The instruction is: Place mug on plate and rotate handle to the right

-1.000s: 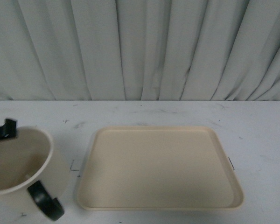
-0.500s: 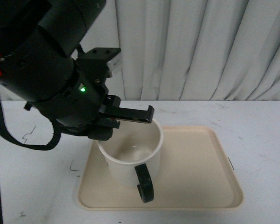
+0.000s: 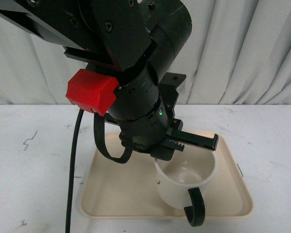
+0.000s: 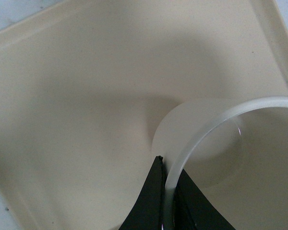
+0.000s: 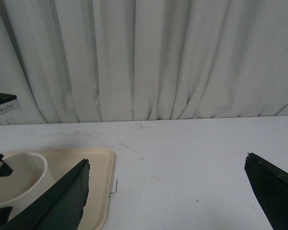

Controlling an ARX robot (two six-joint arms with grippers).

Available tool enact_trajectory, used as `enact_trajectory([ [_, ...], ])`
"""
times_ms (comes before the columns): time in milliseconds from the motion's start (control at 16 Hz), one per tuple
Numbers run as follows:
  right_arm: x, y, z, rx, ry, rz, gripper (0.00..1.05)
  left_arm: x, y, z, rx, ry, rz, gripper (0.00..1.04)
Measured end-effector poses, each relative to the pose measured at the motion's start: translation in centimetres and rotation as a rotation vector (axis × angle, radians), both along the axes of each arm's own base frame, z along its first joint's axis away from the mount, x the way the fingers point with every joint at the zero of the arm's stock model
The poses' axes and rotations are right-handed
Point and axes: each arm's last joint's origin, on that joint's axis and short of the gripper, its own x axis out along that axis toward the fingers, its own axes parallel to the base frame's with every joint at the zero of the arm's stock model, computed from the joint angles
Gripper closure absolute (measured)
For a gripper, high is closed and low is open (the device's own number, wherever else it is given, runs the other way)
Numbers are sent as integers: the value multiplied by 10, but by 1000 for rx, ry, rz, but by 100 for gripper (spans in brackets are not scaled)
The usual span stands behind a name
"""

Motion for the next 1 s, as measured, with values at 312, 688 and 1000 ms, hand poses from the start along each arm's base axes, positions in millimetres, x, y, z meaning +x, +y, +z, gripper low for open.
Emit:
enact_trajectory([
  [312,0,0,0,0,0,0,6,18,-7,-13,15,17,-1,102],
  [688,0,0,0,0,0,0,6,19,2,-12,15,8,-8,51],
  [1000,0,0,0,0,0,0,6,-2,33,61,-110,-383,40,7],
])
